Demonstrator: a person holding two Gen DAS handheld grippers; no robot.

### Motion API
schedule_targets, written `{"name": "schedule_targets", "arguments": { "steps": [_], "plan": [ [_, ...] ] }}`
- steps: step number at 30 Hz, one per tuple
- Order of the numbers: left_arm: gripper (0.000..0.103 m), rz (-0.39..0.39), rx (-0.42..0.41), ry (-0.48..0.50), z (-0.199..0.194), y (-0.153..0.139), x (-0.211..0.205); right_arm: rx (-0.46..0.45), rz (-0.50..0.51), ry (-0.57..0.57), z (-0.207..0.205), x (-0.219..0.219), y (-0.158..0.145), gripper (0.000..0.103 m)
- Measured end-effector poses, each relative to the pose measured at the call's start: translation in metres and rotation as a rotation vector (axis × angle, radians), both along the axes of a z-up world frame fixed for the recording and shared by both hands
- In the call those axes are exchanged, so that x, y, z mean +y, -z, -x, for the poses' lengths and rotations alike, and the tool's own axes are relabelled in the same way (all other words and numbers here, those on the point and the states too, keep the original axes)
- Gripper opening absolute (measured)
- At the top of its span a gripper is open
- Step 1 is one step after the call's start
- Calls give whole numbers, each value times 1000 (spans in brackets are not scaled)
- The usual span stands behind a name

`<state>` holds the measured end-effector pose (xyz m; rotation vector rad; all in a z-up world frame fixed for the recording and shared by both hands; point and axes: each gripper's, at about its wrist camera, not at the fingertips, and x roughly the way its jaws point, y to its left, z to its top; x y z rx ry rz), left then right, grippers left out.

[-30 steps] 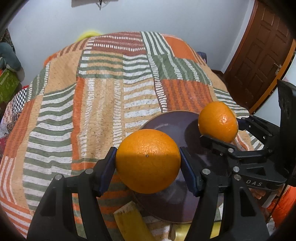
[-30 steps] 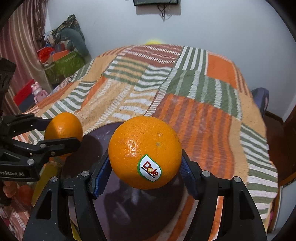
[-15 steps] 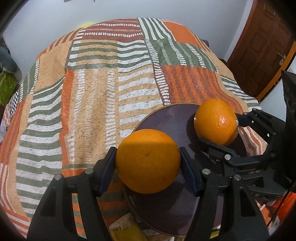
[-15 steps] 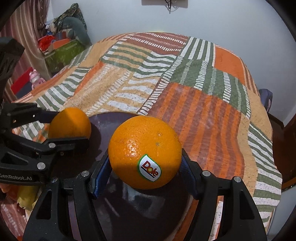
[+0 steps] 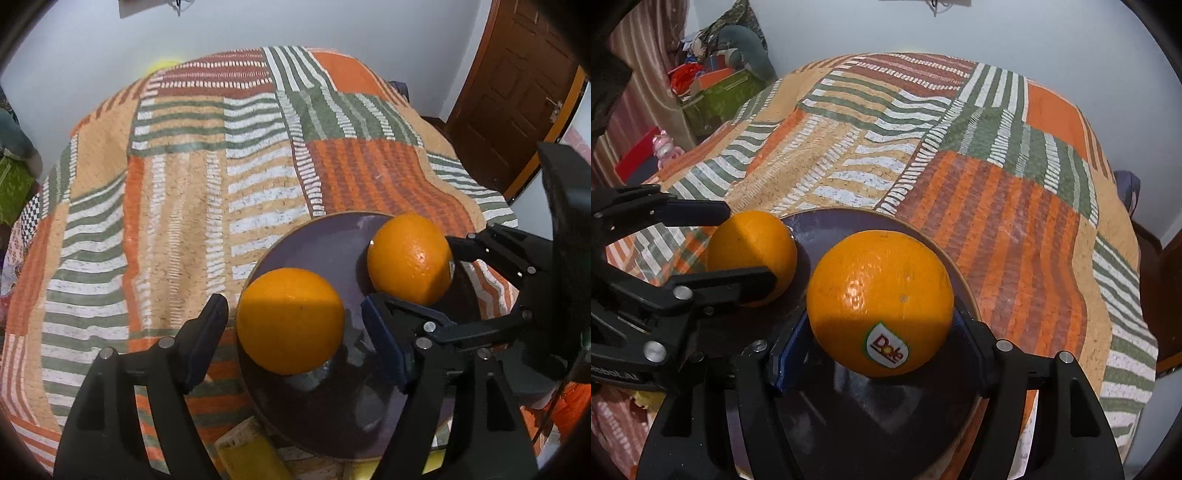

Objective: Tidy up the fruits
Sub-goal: 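Carry both large oranges onto the purple plate and open both tools, then close the left tool on a yellow corn cob while the right tool grasps the other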

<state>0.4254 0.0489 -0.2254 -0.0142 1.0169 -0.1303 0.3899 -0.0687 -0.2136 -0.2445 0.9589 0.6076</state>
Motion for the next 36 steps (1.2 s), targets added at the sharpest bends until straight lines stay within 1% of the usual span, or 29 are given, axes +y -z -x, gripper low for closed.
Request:
{"name": "schedule_targets", "arguments": {
  "steps": [5,10,13,15,16,17,19,23,29,33,36],
  "plan": [
    [75,12,-27,-27,11,-15,9,6,-6,28,7,-6,-5,67],
    [75,12,-54,-46,30,-31,18,26,4,41,13,-8,-8,67],
    [76,7,-68,-53,45,-39,24,10,13,38,18,-7,-12,68],
    [77,0,-76,-54,54,-43,26,-26,3,48,23,-8,-21,77],
    [78,-7,-80,-54,58,-44,27,-50,-6,58,25,-9,-26,84],
    [78,-15,-85,-56,62,-46,28,-66,-17,61,27,-10,-32,86],
    [78,-32,-95,-61,72,-50,30,-71,-35,60,29,-10,-40,86],
    [78,-32,-104,-70,89,-57,36,-74,-65,62,37,-10,-53,86],
    [78,-42,-122,-79,116,-67,41,-82,-89,65,64,-17,-65,86],
    [78,-43,-119,-84,136,-70,43,-73,-111,67,85,-23,-66,86],
    [78,-41,-110,-94,149,-69,45,-50,-108,72,99,-27,-56,86]
  ]
}}
